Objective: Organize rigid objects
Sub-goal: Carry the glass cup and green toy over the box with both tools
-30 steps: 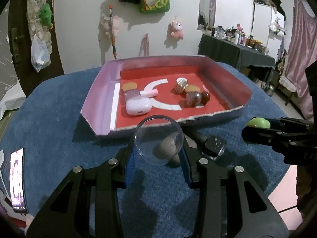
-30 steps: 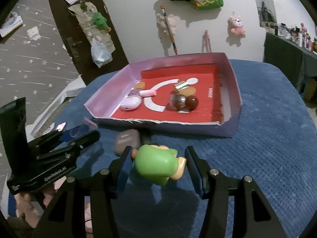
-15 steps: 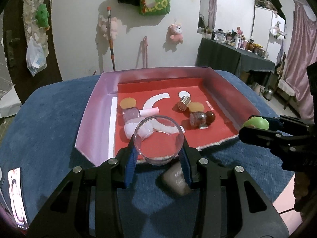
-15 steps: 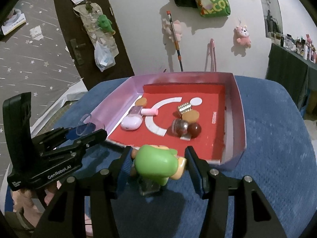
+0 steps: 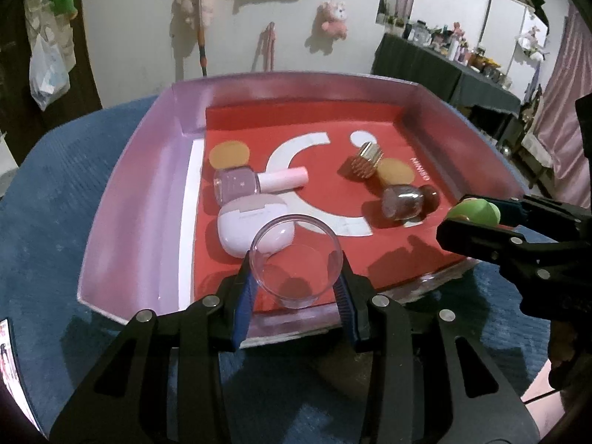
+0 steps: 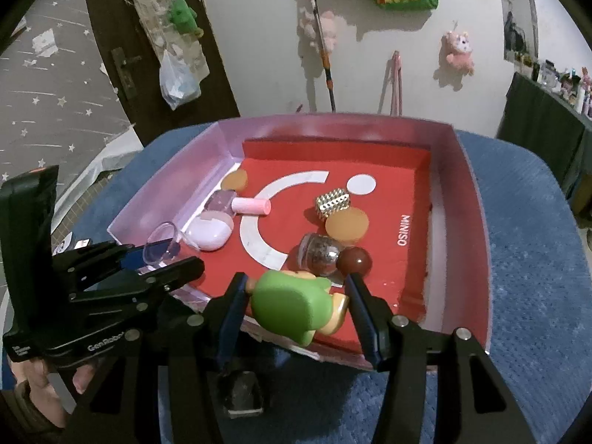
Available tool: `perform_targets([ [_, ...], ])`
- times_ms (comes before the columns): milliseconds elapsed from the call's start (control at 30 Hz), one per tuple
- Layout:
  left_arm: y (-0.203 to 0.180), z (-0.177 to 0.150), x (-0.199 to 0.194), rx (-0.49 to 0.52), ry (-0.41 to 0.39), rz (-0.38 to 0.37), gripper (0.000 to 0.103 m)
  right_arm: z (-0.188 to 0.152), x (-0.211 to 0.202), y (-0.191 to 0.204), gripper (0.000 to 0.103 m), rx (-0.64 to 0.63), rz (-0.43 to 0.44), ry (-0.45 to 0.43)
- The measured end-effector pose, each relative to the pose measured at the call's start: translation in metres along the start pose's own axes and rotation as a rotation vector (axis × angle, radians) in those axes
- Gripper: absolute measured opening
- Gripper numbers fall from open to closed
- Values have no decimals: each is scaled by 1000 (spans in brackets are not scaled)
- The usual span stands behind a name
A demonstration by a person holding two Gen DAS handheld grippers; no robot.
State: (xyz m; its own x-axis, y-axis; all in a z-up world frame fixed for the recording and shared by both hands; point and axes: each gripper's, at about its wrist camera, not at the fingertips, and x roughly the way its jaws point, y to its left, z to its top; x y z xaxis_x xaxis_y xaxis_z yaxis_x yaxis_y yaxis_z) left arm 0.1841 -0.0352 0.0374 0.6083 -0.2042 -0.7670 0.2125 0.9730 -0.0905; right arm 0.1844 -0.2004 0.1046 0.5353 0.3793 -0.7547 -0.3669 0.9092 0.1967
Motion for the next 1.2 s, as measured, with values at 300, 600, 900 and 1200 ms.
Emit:
perform_targets([
  [300, 6, 4, 11, -12, 16, -22, 37, 2, 21, -3, 57, 0, -7, 53],
  [600, 10, 8, 19, -26, 10, -18, 37, 5, 33, -6, 57, 11, -29, 62],
  [900, 11, 12, 30, -41, 13, -3, 37, 10, 37, -4, 57, -6, -93, 23],
  [1200, 8, 14, 32, -29, 13, 15, 37, 13, 42, -6, 57, -4, -102, 19],
])
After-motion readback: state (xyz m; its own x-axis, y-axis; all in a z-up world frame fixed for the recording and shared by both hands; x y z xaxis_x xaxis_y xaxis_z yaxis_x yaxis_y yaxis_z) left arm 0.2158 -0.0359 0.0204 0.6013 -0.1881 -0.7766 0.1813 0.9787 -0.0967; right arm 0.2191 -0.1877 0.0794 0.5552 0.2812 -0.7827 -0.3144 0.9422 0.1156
